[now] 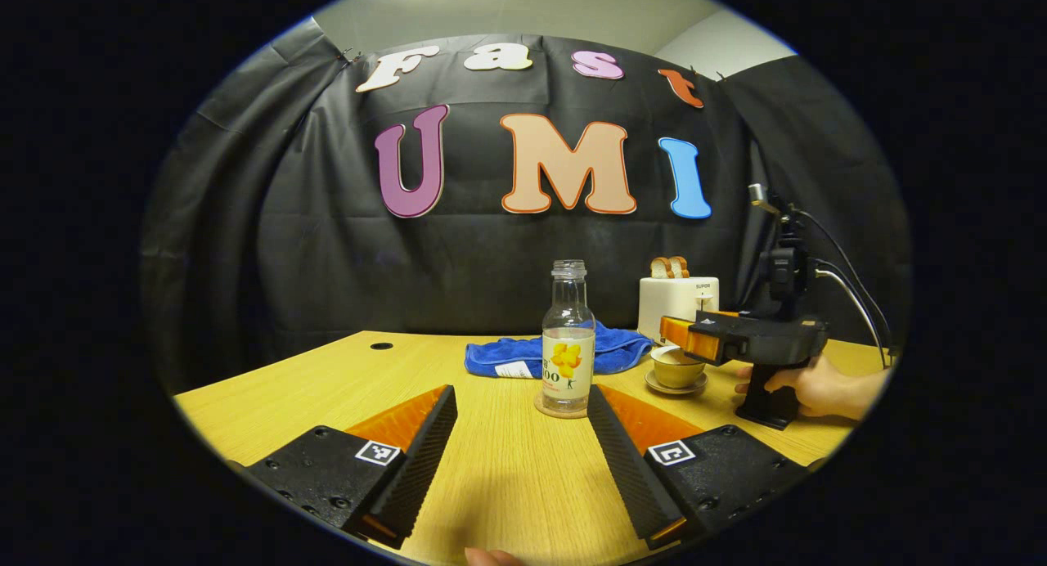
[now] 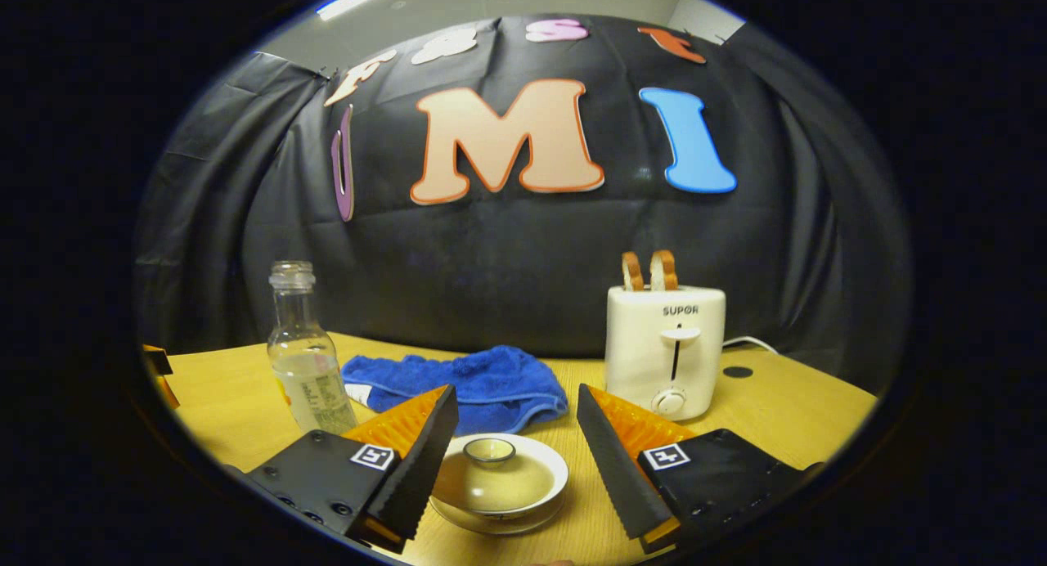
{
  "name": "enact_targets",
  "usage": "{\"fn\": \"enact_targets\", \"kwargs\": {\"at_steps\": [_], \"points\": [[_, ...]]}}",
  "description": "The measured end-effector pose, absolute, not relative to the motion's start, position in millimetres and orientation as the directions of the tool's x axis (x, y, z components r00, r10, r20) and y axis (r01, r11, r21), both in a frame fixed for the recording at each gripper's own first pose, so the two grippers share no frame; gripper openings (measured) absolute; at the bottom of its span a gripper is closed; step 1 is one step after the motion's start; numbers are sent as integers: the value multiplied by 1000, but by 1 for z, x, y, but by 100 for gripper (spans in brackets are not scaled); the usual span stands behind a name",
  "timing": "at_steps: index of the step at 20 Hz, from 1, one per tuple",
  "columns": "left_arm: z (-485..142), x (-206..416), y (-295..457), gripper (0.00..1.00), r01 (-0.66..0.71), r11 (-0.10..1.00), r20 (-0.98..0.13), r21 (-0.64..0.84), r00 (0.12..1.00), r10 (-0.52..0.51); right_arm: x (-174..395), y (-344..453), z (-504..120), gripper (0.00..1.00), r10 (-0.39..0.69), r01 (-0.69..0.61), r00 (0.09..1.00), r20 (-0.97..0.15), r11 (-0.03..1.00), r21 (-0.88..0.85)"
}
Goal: Open the teacup lid with one hand, grasp the water bottle and pour water into the teacup with the other hand; after pouring, place the water bottle on the coaster and then close the teacup lid.
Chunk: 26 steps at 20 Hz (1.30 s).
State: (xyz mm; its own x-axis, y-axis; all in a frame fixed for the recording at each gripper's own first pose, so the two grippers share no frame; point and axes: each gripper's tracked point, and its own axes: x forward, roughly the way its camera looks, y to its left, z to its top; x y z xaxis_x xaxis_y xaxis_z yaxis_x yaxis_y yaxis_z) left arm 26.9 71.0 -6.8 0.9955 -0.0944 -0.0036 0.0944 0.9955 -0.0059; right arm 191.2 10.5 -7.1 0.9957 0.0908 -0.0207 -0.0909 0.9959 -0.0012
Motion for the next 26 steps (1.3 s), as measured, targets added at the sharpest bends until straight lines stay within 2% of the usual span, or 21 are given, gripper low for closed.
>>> {"fn": "enact_targets", "kwargs": {"at_steps": [1, 4, 6, 7, 8, 13, 14, 15, 16, 17, 18, 19, 20, 23, 26], "points": [[-7, 27, 71, 94, 92, 996, -5, -5, 996, -92, 189, 10, -6, 98, 82, -82, 997, -14, 997, -7], [-7, 27, 72, 93, 80, 997, -5, -5, 997, -80, 173, 6, -3, 92, 46, -46, 999, -11, 999, -5], [-7, 25, 68, 94, 87, 996, -4, -5, 996, -87, 156, 7, -3, 98, 33, -33, 999, -12, 999, -5], [-7, 24, 63, 94, 94, 996, -3, -7, 996, -94, 146, 7, -1, 98, 28, -28, 1000, -6, 1000, -7], [-8, 24, 60, 94, 95, 995, -5, -6, 995, -95, 136, 6, 0, 92, 11, -11, 1000, -8, 1000, -6], [-5, 15, 35, 94, 100, 995, -2, -3, 995, -100, 82, -3, 2, 99, -59, 59, 998, -1, 998, -9], [-6, 13, 32, 94, 93, 996, -5, -3, 996, -93, 72, -4, 3, 95, -66, 66, 998, 2, 998, -7], [-6, 10, 30, 93, 86, 996, -4, -2, 996, -86, 62, -2, 3, 92, -64, 64, 998, 0, 998, -7], [-5, 8, 28, 94, 75, 997, -6, -3, 997, -75, 51, 0, 2, 95, -58, 58, 998, -1, 998, -9], [-6, 7, 28, 94, 63, 998, -5, -2, 998, -63, 41, 2, 3, 92, -51, 51, 999, -1, 999, -7], [-5, 4, 27, 94, 56, 998, -4, -3, 998, -56, 31, 2, 4, 95, -48, 48, 999, 0, 999, -7], [-6, 1, 25, 94, 47, 999, -6, -2, 999, -47, 21, 3, 5, 92, -46, 46, 999, 0, 999, -7], [-6, -2, 26, 94, 31, 999, -6, -4, 999, -31, 13, 3, 5, 99, -46, 46, 999, 3, 999, -8], [-5, -11, 21, 94, 10, 1000, -7, -3, 1000, -10, -10, 1, 6, 93, -59, 59, 998, 5, 998, -7], [-5, -22, 11, 93, 14, 1000, -6, -2, 1000, -14, -28, 3, 8, 96, -67, 67, 998, 5, 998, -8]]}}
